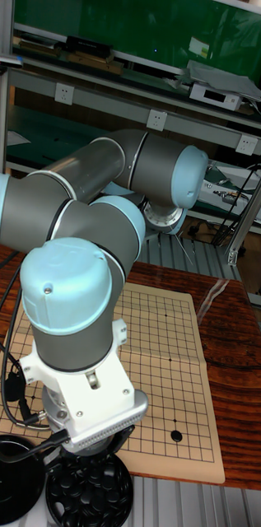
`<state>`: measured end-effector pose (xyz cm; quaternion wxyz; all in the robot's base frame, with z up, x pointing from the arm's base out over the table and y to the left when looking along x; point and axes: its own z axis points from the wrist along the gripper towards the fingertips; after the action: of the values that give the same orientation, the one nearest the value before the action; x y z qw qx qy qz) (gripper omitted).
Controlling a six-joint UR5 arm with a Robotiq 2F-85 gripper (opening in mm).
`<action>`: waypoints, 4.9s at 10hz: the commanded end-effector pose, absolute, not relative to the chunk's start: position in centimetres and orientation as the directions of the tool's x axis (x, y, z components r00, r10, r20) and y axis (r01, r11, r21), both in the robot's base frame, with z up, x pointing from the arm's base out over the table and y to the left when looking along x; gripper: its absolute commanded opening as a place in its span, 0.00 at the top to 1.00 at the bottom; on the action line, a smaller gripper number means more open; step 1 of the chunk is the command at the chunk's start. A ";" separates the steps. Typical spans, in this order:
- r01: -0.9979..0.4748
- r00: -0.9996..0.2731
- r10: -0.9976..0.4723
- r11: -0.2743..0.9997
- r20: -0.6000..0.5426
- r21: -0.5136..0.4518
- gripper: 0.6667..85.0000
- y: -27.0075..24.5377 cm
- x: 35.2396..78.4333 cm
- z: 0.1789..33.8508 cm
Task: Play the first move as black on the 3-4 point in the upper right corner of the Go board
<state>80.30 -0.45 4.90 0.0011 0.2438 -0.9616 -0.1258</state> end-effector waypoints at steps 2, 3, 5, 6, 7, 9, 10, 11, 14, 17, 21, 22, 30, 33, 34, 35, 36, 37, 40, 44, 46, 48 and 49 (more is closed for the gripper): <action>-0.430 -0.902 -0.427 0.873 -0.066 0.230 0.73 -0.5 80.9 4.8; -0.383 -0.923 -0.380 0.903 -0.055 0.193 0.74 -1.6 81.2 4.7; -0.260 -0.966 -0.256 0.948 -0.043 0.182 0.74 -1.7 81.2 5.9; -0.197 -0.980 -0.191 0.961 -0.053 0.192 0.74 -1.2 81.5 6.4; -0.142 -0.990 -0.132 0.966 -0.057 0.217 0.74 -0.6 81.7 6.8; -0.018 -0.999 -0.007 0.972 -0.048 0.234 0.74 -0.4 81.9 7.3; 0.040 -0.998 0.050 0.973 -0.039 0.229 0.74 -0.6 81.9 7.3; 0.083 -0.995 0.092 0.968 -0.026 0.235 0.75 -0.5 81.8 7.3; 0.158 -0.987 0.163 0.959 -0.005 0.237 0.75 0.1 81.3 7.2; 0.212 -0.976 0.218 0.960 -0.014 0.184 0.75 0.0 80.9 6.6; 0.185 -0.981 0.190 0.972 -0.028 0.145 0.75 -0.6 80.4 6.1; 0.112 -0.993 0.116 0.988 -0.028 0.109 0.75 -1.4 79.7 5.8; 0.122 -0.984 0.148 0.968 -0.103 0.221 0.74 1.3 81.7 6.2; 0.126 -0.985 0.149 0.968 -0.092 0.217 0.74 1.8 81.5 5.7; 0.117 -0.988 0.136 0.970 -0.078 0.214 0.74 2.0 81.1 5.4; 0.102 -0.991 0.117 0.973 -0.061 0.205 0.74 2.0 80.6 5.1; 0.089 -0.994 0.099 0.976 -0.040 0.197 0.74 1.9 80.0 4.9; 0.078 -0.996 0.085 0.978 -0.026 0.196 0.74 2.0 79.6 4.7; 0.022 -1.000 0.023 0.988 -0.002 0.152 0.74 1.1 78.8 4.3; -0.004 -1.000 -0.003 0.991 -0.005 0.137 0.74 0.7 78.7 4.2; -0.012 -1.000 -0.011 0.990 -0.007 0.142 0.74 0.8 78.7 4.3; -0.019 -1.000 -0.018 0.989 -0.011 0.147 0.74 0.9 78.8 4.3; -0.022 -1.000 -0.020 0.988 -0.018 0.150 0.74 1.0 79.0 4.3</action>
<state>78.74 0.70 4.13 -0.0036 0.0065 -0.9977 -0.0673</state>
